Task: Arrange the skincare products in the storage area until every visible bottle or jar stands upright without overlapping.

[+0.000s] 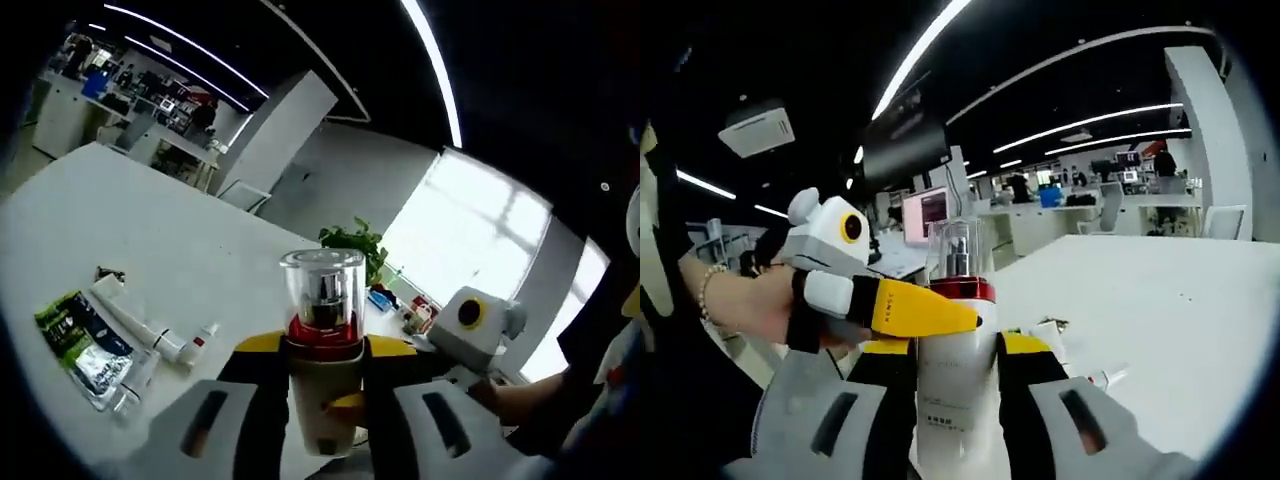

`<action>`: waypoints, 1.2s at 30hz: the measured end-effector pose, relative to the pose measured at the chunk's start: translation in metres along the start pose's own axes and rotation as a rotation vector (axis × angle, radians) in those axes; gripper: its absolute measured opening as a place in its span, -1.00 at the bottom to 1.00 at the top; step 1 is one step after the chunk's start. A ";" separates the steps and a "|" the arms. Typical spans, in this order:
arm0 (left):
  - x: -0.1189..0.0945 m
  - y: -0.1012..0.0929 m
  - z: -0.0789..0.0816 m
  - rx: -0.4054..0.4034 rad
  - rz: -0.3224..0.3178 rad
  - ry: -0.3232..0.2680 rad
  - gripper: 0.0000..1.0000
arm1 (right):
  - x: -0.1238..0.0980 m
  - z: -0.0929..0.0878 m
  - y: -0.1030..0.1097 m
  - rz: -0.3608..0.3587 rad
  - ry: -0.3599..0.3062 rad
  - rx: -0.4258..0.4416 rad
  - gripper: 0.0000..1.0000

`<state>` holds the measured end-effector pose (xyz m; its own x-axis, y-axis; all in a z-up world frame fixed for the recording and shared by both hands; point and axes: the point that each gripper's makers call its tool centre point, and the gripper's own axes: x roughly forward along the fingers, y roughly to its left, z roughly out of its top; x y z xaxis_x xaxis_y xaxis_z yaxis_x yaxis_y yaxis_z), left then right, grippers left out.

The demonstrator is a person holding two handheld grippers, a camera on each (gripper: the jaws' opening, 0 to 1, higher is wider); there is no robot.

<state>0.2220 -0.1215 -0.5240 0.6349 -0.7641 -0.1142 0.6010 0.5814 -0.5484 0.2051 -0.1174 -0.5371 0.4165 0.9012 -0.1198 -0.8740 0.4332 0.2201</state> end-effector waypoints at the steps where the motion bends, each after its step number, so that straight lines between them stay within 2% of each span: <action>1: 0.000 -0.004 0.003 0.023 -0.024 0.003 -0.54 | -0.003 0.004 0.001 0.025 -0.009 0.014 -0.38; 4: 0.002 -0.017 0.014 0.116 -0.078 0.018 -0.54 | -0.009 0.012 0.003 0.100 0.003 -0.016 -0.39; 7: 0.004 -0.025 0.021 0.177 -0.114 0.037 -0.54 | -0.011 0.018 0.006 0.172 0.028 -0.038 -0.35; 8: 0.004 -0.030 0.023 0.208 -0.140 0.052 -0.54 | -0.012 0.018 0.007 0.193 0.051 -0.043 -0.34; 10: 0.004 -0.037 0.026 0.245 -0.183 0.061 -0.54 | -0.011 0.024 0.006 0.213 0.043 -0.075 -0.30; 12: 0.004 -0.045 0.029 0.258 -0.225 0.066 -0.54 | -0.013 0.030 0.008 0.255 0.052 -0.067 -0.29; 13: 0.004 -0.048 0.030 0.266 -0.242 0.065 -0.54 | -0.014 0.034 0.013 0.307 0.044 -0.086 -0.29; 16: 0.002 -0.058 0.031 0.281 -0.295 0.070 -0.54 | -0.017 0.032 0.017 0.372 0.085 -0.082 -0.25; 18: 0.003 -0.064 0.031 0.304 -0.319 0.077 -0.54 | -0.017 0.031 0.019 0.392 0.100 -0.089 -0.22; 22: 0.004 -0.070 0.026 0.347 -0.354 0.105 -0.54 | -0.020 0.027 0.030 0.443 0.114 -0.126 -0.31; 24: 0.006 -0.071 0.022 0.358 -0.363 0.113 -0.54 | -0.021 0.025 0.034 0.459 0.116 -0.147 -0.40; 29: 0.010 -0.070 0.012 0.405 -0.372 0.151 -0.54 | -0.022 0.016 0.027 0.416 0.126 -0.186 -0.43; 36: 0.020 -0.059 -0.004 0.473 -0.388 0.243 -0.54 | -0.022 -0.001 0.014 0.352 0.170 -0.224 -0.44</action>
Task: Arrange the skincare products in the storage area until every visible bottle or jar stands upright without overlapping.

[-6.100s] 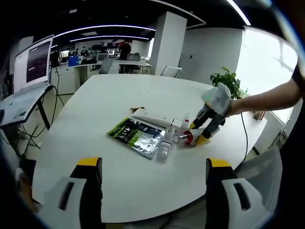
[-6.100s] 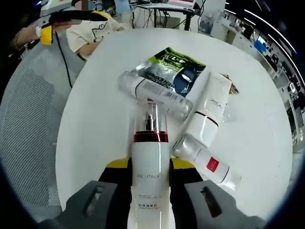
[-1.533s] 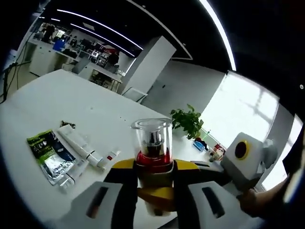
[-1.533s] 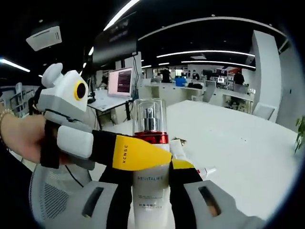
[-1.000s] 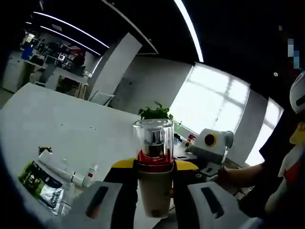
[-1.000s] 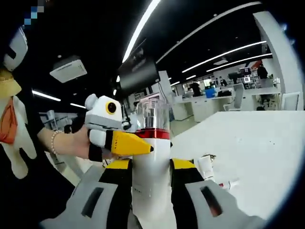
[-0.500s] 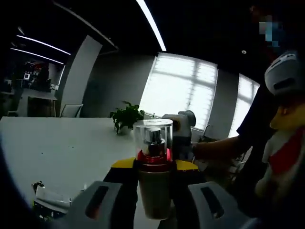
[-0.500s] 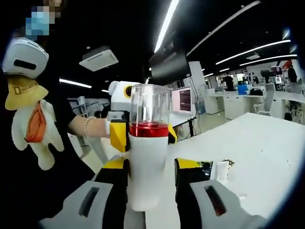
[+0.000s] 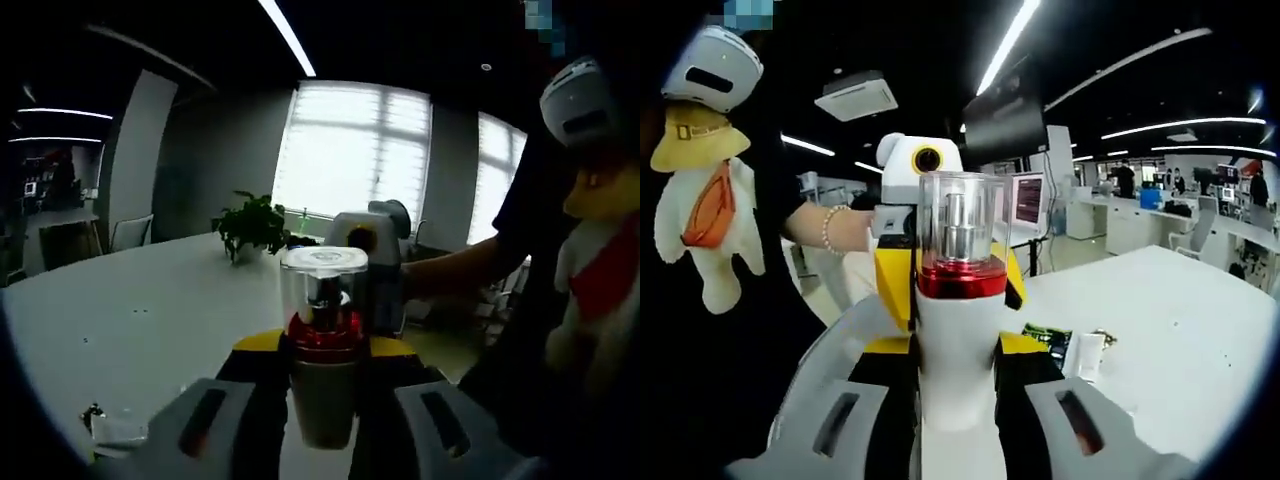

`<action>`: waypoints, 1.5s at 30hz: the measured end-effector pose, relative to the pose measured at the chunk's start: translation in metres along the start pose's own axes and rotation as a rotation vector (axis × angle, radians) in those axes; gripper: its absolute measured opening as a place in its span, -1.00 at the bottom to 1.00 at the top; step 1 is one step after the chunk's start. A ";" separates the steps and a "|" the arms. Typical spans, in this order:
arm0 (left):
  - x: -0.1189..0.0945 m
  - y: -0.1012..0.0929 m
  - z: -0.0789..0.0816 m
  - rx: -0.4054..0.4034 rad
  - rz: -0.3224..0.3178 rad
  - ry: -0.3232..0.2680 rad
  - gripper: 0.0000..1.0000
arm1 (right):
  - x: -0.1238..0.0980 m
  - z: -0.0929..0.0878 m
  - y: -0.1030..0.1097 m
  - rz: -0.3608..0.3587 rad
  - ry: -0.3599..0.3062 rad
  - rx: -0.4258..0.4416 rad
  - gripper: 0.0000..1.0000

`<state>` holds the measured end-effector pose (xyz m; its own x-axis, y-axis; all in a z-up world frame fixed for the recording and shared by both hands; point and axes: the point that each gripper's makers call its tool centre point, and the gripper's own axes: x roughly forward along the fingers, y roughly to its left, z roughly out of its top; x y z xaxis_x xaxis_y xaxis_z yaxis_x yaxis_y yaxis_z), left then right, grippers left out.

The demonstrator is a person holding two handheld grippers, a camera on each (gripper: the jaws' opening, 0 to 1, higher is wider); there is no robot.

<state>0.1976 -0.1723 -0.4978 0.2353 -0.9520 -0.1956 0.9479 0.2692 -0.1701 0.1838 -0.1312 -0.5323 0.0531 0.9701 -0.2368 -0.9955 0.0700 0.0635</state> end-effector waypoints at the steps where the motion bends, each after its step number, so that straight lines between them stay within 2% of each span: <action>1: 0.001 0.001 -0.002 0.000 -0.004 0.007 -0.54 | 0.000 -0.003 -0.001 -0.004 0.008 -0.002 -0.44; 12: 0.014 0.015 -0.044 -0.006 -0.031 0.114 -0.55 | 0.006 -0.048 -0.021 -0.091 0.129 -0.053 -0.43; 25: 0.037 0.031 -0.087 0.024 -0.054 0.206 -0.54 | 0.007 -0.099 -0.044 -0.198 0.210 -0.077 -0.42; 32: 0.049 0.032 -0.113 0.019 -0.098 0.252 -0.54 | 0.006 -0.126 -0.047 -0.235 0.241 -0.075 -0.42; 36: 0.054 0.036 -0.122 0.022 -0.105 0.262 -0.53 | 0.004 -0.138 -0.051 -0.258 0.252 -0.066 -0.42; 45: 0.061 0.038 -0.134 0.036 -0.123 0.292 -0.52 | 0.002 -0.152 -0.056 -0.288 0.274 -0.058 -0.41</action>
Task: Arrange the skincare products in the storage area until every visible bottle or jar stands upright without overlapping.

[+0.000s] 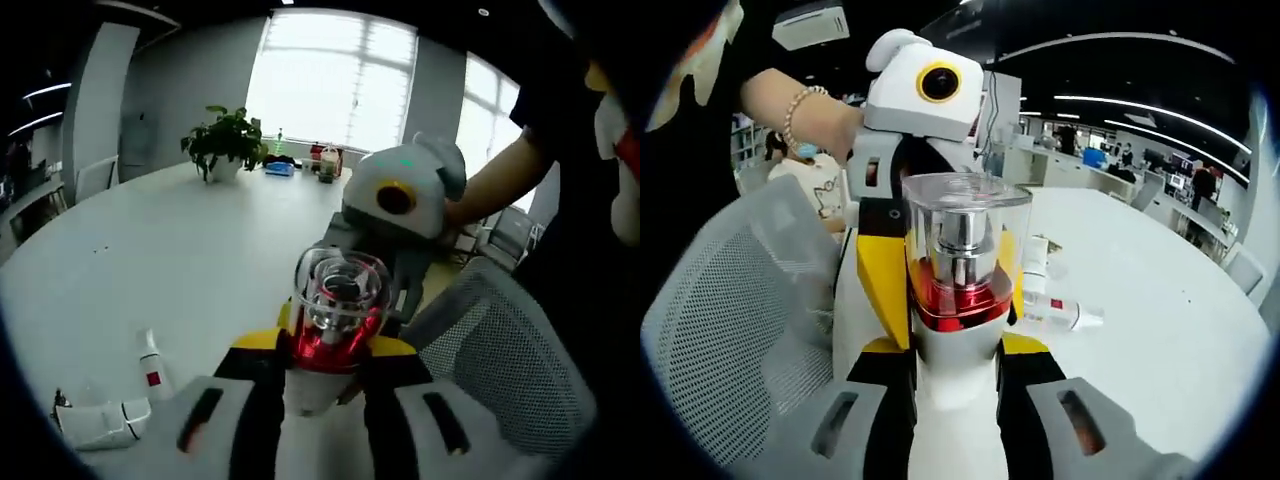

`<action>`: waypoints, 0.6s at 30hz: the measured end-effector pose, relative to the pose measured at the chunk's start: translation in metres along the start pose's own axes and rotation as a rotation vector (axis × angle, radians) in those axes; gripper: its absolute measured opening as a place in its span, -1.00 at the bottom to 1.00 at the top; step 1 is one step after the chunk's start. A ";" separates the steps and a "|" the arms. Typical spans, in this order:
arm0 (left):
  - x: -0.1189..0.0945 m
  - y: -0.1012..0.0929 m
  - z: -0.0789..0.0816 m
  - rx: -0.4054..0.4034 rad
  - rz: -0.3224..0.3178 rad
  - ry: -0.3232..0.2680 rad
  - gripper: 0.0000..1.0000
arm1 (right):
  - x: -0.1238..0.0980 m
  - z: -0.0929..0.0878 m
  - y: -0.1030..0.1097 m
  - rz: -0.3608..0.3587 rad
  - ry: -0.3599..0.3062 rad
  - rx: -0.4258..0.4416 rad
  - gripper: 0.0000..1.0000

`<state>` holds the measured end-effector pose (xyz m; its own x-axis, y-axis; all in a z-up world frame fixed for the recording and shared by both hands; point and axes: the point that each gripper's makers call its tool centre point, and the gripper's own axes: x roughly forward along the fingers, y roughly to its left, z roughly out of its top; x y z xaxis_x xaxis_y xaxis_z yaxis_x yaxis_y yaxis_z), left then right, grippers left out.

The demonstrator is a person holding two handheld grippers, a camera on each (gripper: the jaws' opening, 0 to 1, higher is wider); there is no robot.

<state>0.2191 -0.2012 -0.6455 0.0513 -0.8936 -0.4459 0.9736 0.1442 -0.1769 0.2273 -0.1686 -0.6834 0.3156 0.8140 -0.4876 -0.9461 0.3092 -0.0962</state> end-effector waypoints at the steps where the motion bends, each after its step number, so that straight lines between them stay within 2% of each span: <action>1: 0.001 0.000 -0.001 0.003 -0.001 0.001 -0.52 | 0.000 -0.001 0.000 -0.001 0.004 -0.002 -0.41; 11: 0.012 0.001 -0.007 0.004 -0.022 0.015 -0.52 | -0.001 -0.015 -0.003 -0.012 0.040 0.009 -0.41; 18: 0.015 0.007 -0.002 -0.010 -0.035 -0.005 -0.51 | -0.004 -0.018 -0.010 -0.026 0.026 0.041 -0.41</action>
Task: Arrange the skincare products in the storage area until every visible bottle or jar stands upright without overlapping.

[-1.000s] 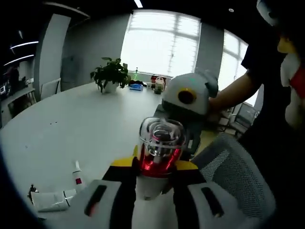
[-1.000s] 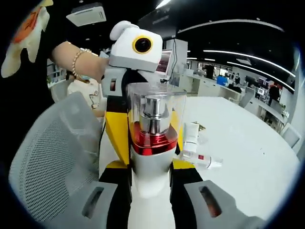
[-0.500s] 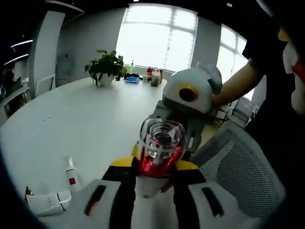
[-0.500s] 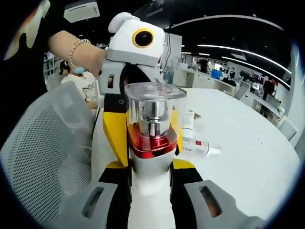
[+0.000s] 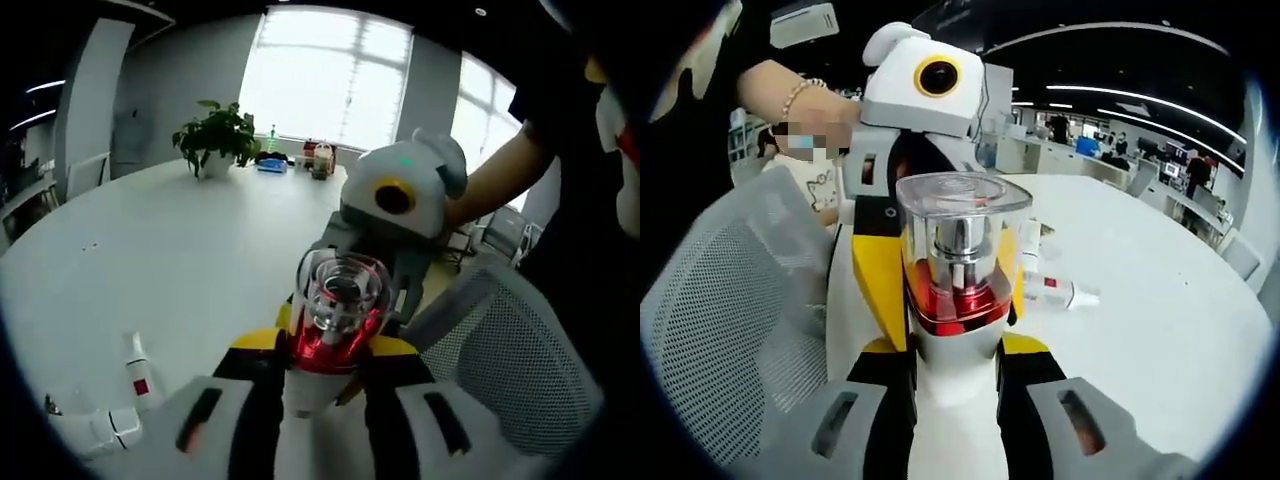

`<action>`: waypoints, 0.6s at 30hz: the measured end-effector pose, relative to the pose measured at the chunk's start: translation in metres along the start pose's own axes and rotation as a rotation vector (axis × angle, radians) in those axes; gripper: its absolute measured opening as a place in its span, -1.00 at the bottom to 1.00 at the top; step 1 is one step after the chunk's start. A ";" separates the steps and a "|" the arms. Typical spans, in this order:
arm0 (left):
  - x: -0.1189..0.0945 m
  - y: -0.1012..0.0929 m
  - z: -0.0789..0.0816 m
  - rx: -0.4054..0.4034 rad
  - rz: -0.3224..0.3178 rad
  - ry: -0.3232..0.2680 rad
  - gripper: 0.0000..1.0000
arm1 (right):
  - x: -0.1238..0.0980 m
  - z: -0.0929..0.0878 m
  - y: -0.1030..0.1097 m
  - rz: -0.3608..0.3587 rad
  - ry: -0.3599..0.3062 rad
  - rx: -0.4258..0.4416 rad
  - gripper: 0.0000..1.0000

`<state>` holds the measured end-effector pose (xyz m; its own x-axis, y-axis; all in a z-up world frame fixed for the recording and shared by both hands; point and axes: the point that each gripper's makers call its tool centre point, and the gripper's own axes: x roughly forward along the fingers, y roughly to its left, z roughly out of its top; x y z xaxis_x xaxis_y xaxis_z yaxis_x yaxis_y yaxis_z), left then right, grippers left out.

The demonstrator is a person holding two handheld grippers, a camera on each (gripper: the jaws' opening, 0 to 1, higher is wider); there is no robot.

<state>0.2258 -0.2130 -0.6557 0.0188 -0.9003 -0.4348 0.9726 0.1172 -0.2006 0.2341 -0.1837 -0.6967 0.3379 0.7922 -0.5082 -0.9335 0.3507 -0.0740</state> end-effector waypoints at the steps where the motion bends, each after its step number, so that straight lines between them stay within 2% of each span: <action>1: 0.001 0.001 0.001 -0.002 -0.002 -0.003 -0.50 | 0.000 0.000 -0.001 -0.001 0.000 0.000 -0.41; 9: 0.013 0.013 0.010 -0.018 -0.001 -0.011 -0.49 | -0.004 -0.006 -0.021 0.004 0.018 0.018 -0.41; 18: 0.025 0.037 0.020 -0.009 -0.001 -0.011 -0.49 | -0.005 -0.008 -0.048 -0.034 0.013 0.026 -0.40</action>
<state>0.2666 -0.2392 -0.6564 0.0204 -0.9052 -0.4245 0.9705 0.1199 -0.2091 0.2758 -0.2084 -0.6975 0.3673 0.7730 -0.5173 -0.9182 0.3900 -0.0691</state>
